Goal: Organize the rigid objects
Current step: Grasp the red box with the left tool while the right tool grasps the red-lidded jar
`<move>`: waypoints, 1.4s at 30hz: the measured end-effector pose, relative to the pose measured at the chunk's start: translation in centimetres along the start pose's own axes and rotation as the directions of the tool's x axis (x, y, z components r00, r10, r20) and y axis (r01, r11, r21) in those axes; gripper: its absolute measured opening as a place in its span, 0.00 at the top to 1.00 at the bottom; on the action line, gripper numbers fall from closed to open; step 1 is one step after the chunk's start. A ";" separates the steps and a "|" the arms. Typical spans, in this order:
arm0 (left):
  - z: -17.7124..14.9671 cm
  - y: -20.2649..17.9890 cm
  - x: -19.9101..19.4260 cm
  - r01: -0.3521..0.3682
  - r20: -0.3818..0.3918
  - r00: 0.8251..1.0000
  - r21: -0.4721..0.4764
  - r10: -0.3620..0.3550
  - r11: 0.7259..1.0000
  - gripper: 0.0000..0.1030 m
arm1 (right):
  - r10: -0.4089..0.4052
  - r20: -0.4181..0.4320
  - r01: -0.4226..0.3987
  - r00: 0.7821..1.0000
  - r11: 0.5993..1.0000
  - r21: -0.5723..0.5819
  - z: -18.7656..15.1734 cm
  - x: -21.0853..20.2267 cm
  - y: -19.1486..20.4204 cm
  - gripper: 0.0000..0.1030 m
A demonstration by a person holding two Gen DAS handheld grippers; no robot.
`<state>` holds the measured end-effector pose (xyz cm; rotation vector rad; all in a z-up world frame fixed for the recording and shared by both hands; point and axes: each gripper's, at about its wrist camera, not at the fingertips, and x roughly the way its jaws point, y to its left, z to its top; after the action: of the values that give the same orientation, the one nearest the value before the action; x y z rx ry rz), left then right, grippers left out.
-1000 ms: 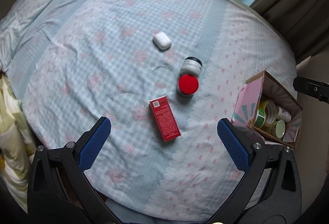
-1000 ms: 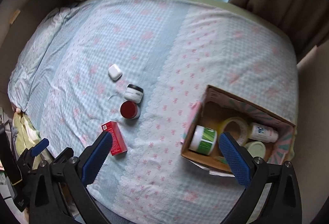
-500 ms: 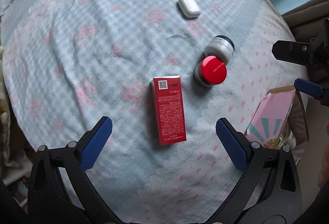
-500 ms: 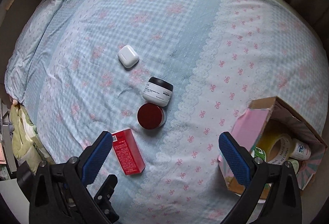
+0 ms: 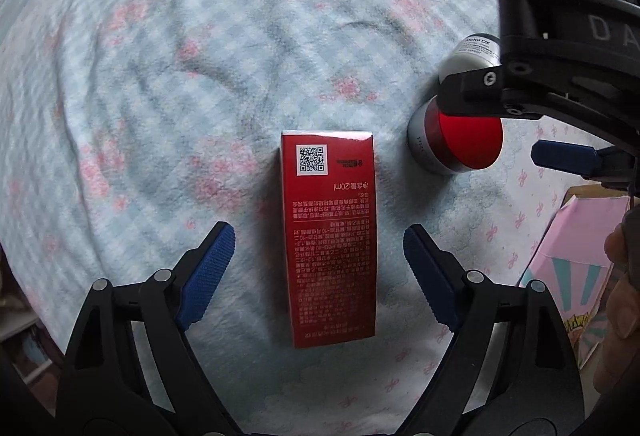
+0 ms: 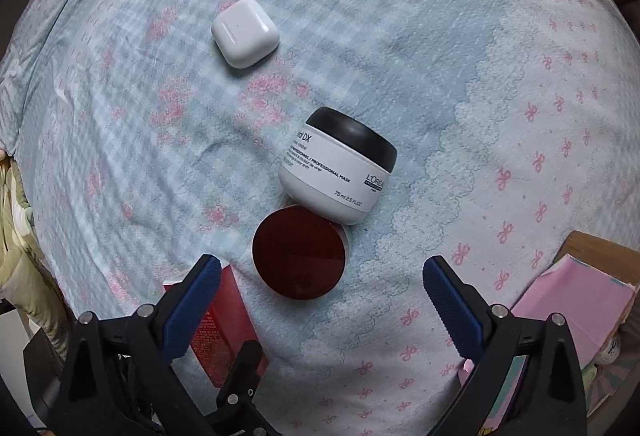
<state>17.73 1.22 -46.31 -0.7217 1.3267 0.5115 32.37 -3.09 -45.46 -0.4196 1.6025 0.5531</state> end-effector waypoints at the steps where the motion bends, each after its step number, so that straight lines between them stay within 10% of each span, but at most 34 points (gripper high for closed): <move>1: 0.0 -0.3 0.2 0.000 0.001 1.000 0.010 0.000 1.000 0.27 | 0.000 -0.005 0.000 1.000 1.000 -0.010 0.1 0.3 0.1 0.07; 18: -0.5 -3.1 3.0 -0.023 -0.011 1.000 0.103 0.024 0.994 0.57 | 0.021 -0.056 -0.020 0.998 1.000 0.008 1.1 3.1 -1.1 0.46; 42: 1.4 2.9 -1.8 0.121 0.047 0.991 0.077 -0.125 0.990 0.63 | 0.010 0.043 -0.011 0.999 1.000 0.021 -1.0 -0.3 2.8 0.48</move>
<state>16.28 4.34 -44.95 -0.7190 1.2377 0.3776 30.00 -1.45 -44.78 -0.3815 1.5686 0.5492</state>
